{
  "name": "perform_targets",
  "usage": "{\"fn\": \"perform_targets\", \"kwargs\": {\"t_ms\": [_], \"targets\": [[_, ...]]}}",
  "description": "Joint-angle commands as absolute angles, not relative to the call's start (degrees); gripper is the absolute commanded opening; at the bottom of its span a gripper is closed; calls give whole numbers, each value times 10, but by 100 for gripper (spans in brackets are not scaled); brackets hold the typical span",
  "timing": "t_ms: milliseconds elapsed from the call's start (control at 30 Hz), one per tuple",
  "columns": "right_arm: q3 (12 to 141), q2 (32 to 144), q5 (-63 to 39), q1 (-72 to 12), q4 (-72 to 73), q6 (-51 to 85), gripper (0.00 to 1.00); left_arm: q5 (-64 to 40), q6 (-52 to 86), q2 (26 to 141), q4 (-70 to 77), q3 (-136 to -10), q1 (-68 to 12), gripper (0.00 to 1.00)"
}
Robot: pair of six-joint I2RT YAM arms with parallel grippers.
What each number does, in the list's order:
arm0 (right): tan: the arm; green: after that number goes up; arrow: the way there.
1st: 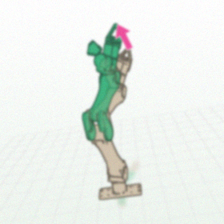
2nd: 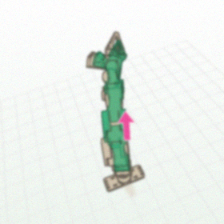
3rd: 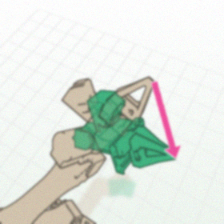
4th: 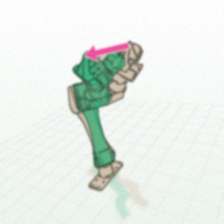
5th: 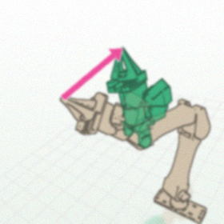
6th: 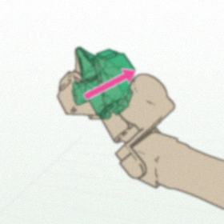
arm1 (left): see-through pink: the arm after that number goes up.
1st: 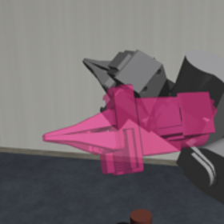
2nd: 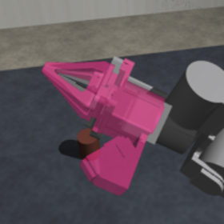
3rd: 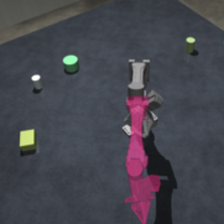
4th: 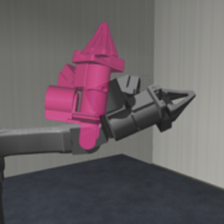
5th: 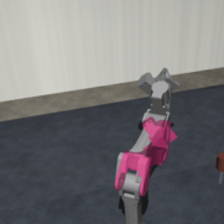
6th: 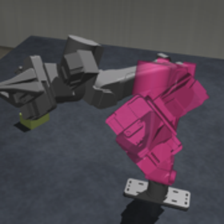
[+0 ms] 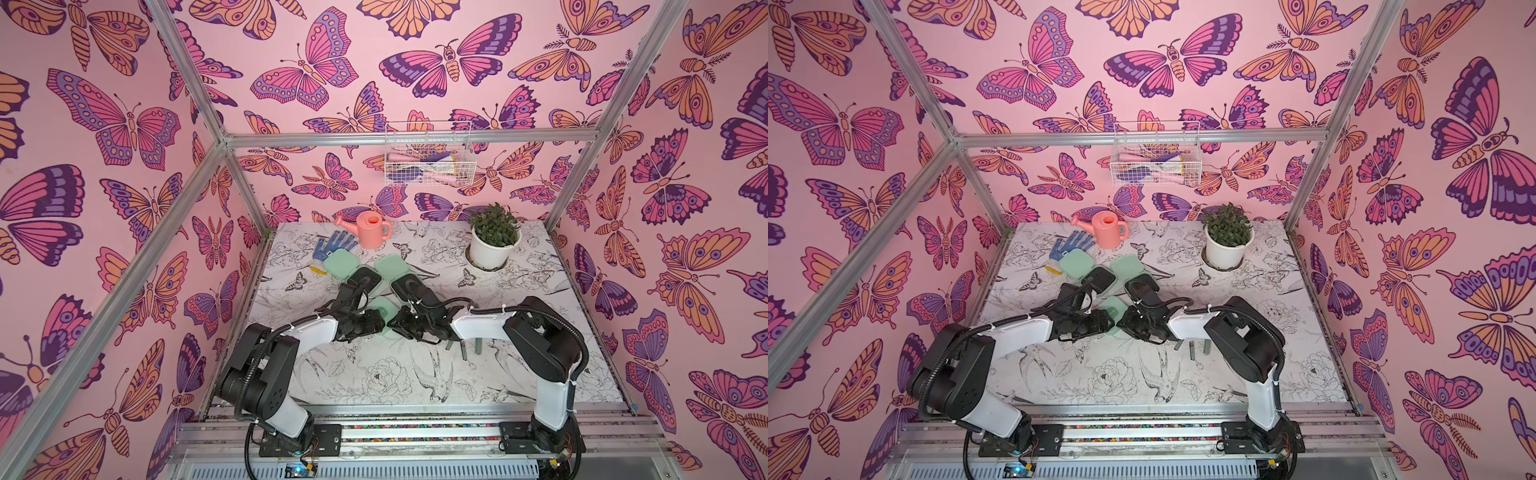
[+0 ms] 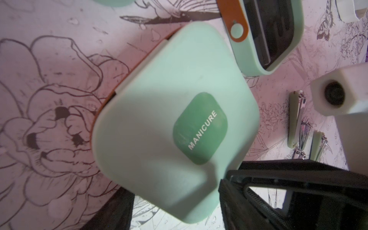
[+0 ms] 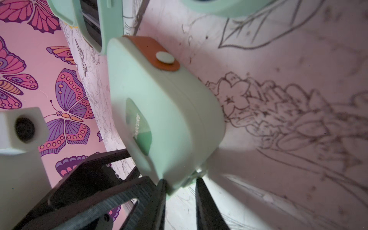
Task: Organize nail clipper sets
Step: Close the storage box at the center of the board.
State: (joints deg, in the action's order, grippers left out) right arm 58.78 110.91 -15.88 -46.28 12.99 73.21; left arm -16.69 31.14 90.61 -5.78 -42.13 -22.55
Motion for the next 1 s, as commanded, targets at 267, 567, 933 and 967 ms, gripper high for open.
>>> {"fn": "perform_targets", "kwargs": {"t_ms": [267, 567, 933, 967], "targets": [[523, 1137, -88, -478, 187, 777, 25, -148, 315, 965, -134, -381, -229, 69], [500, 1158, -57, -489, 220, 795, 25, -150, 317, 967, -131, -375, -229, 69], [487, 1163, -50, -489, 221, 802, 25, -156, 322, 942, -145, -381, -229, 73], [488, 1163, -50, -489, 219, 802, 25, -152, 321, 936, -155, -386, -229, 75]]}}
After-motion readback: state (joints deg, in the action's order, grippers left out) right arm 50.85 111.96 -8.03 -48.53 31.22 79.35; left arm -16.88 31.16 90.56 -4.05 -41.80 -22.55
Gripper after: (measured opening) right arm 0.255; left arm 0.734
